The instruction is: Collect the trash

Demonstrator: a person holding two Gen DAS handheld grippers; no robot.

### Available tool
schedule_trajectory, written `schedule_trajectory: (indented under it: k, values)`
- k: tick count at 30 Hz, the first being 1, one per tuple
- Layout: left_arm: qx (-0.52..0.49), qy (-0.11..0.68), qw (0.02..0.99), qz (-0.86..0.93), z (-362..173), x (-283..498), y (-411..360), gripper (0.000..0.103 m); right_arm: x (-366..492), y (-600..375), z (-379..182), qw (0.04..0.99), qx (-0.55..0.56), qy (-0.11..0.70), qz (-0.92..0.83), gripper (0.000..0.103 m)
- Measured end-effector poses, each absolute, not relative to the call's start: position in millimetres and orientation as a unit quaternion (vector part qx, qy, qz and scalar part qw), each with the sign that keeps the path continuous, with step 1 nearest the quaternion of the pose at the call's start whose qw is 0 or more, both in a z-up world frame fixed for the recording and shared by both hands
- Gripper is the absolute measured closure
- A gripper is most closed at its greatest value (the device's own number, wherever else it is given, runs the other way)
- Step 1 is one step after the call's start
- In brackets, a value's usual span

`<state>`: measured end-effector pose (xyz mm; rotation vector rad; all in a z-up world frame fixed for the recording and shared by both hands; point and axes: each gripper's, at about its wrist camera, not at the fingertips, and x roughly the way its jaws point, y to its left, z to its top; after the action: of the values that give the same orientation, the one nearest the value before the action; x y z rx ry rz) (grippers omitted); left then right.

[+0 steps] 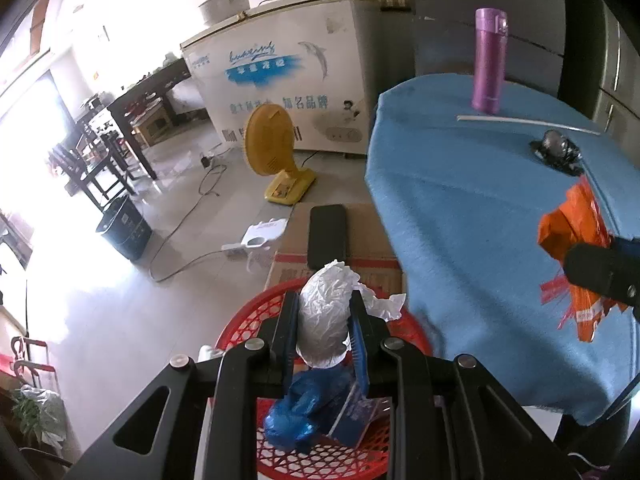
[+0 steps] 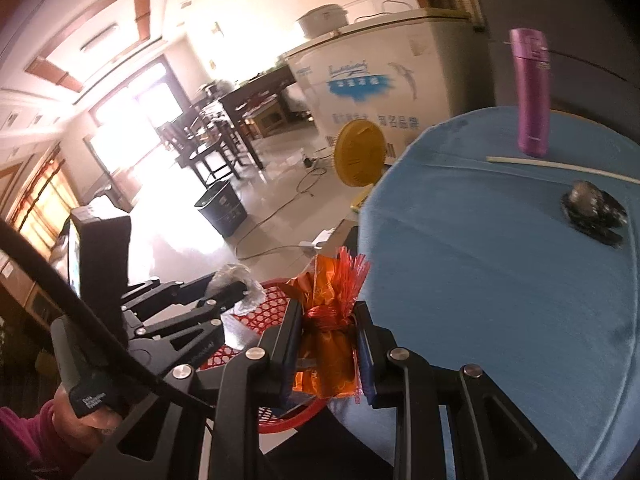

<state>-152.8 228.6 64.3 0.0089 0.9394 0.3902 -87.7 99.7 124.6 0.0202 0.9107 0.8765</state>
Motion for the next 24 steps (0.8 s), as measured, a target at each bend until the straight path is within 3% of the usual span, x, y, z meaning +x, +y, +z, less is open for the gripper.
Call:
schedule_trajectory:
  k: [24]
  values:
    - [0.001, 0.476, 0.852, 0.217, 43.4, -160.8, 251.7, 0.078, -89.6, 140.7, 84.4, 0.755, 0.016, 0.476, 0.452, 0.076]
